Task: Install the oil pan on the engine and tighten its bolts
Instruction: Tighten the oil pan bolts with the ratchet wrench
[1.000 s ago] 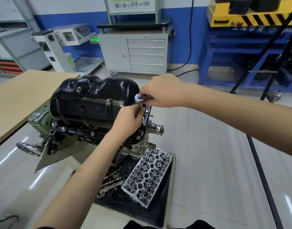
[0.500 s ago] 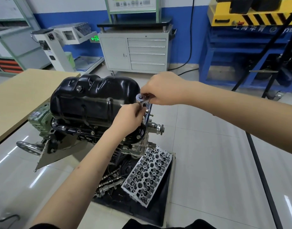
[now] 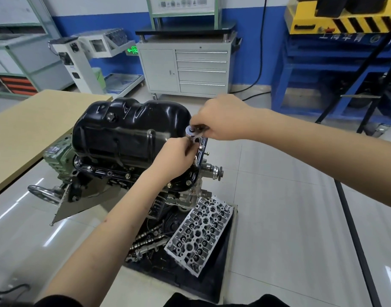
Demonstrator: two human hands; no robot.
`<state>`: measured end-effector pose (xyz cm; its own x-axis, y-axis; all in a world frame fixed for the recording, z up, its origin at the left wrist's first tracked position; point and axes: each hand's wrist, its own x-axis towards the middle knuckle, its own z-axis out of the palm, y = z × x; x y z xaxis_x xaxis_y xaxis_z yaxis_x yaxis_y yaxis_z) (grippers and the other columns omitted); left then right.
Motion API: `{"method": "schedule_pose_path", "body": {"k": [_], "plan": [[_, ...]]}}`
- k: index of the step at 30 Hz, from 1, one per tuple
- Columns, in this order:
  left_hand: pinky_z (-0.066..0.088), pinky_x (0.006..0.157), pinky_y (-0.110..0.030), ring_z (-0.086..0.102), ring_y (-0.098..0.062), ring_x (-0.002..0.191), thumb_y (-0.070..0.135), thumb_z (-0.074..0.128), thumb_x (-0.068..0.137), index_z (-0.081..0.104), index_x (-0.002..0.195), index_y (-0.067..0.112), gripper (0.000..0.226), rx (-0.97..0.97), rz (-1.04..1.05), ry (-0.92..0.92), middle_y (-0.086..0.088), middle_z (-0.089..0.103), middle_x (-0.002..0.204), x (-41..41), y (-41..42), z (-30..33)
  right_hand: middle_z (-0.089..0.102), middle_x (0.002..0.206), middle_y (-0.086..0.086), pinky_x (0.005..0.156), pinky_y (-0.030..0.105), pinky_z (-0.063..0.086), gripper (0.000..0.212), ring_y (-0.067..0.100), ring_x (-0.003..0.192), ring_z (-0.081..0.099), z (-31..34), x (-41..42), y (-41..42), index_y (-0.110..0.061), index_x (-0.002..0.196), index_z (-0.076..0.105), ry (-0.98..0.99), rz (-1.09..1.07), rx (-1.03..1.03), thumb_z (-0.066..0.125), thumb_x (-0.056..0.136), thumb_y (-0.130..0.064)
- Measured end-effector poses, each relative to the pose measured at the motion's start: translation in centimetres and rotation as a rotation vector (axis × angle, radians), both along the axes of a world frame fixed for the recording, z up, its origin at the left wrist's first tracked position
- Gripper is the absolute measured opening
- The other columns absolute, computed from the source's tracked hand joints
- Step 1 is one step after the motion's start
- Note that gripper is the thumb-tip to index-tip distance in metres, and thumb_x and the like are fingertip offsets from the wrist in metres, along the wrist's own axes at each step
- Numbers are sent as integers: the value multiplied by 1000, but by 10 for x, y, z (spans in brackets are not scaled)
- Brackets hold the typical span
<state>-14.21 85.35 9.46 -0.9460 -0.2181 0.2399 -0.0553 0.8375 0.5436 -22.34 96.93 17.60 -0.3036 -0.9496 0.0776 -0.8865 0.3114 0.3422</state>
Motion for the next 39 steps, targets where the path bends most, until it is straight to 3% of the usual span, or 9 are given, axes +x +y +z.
{"method": "schedule_pose_path", "body": {"k": [3,6,11,14,17,22,26,32,39], "plan": [[36,52,-34,50,-31,54,21,46,95,38,54,11,42,-52,-22,-26,-15,56,55,1,-1,-2,62,99,2,75,31,30,27,26,98,54,-2,-2,-3,-19,108,57,107,79,19,45,86,-7],[36,51,-31,50,-29,51,24,46,94,45,56,10,41,1,32,-23,-4,50,49,3,-1,-1,60,85,4,57,26,30,16,26,81,51,-2,-1,-3,-15,100,59,14,17,-33,51,87,-22],[47,60,-43,60,-39,63,15,46,93,45,60,7,33,23,59,39,-23,61,63,1,1,2,38,59,-4,46,23,21,30,25,69,46,-1,4,-4,-12,81,57,-127,-121,-32,56,82,-42],[48,64,-44,60,-37,65,17,45,94,52,69,1,30,8,0,-19,-23,63,67,2,-2,3,56,83,0,67,30,36,15,26,89,52,1,4,-4,-15,100,59,22,4,8,49,88,-20],[47,64,-39,59,-34,65,19,46,94,52,71,1,30,-57,-47,-80,-20,64,68,3,-3,4,59,107,-1,85,31,31,32,22,107,48,-1,2,-4,-21,113,57,121,113,13,45,87,-7],[39,40,-11,53,-6,41,28,50,93,58,79,11,24,20,5,-91,0,58,53,4,-7,6,58,79,0,56,26,32,25,27,88,57,0,1,-6,-14,102,60,-58,-29,-73,57,84,-31],[49,57,-34,63,-30,61,21,47,94,56,73,-2,32,-16,53,-44,-14,62,60,0,-4,5,36,60,-5,45,24,19,26,24,73,47,-1,5,-5,-15,84,54,-117,-95,-61,57,82,-41],[50,68,-43,61,-33,70,26,45,94,58,76,0,34,-158,-22,-117,-17,66,69,-1,-3,7,60,108,1,86,33,33,27,23,107,49,-1,-2,-2,-20,114,55,109,115,2,45,90,-13],[28,53,-30,44,-29,62,33,47,93,40,61,17,37,-149,170,-34,3,40,52,-4,4,4,33,61,-2,45,25,18,30,24,71,42,0,-1,-2,-14,82,53,-83,-114,-71,56,83,-44]]}}
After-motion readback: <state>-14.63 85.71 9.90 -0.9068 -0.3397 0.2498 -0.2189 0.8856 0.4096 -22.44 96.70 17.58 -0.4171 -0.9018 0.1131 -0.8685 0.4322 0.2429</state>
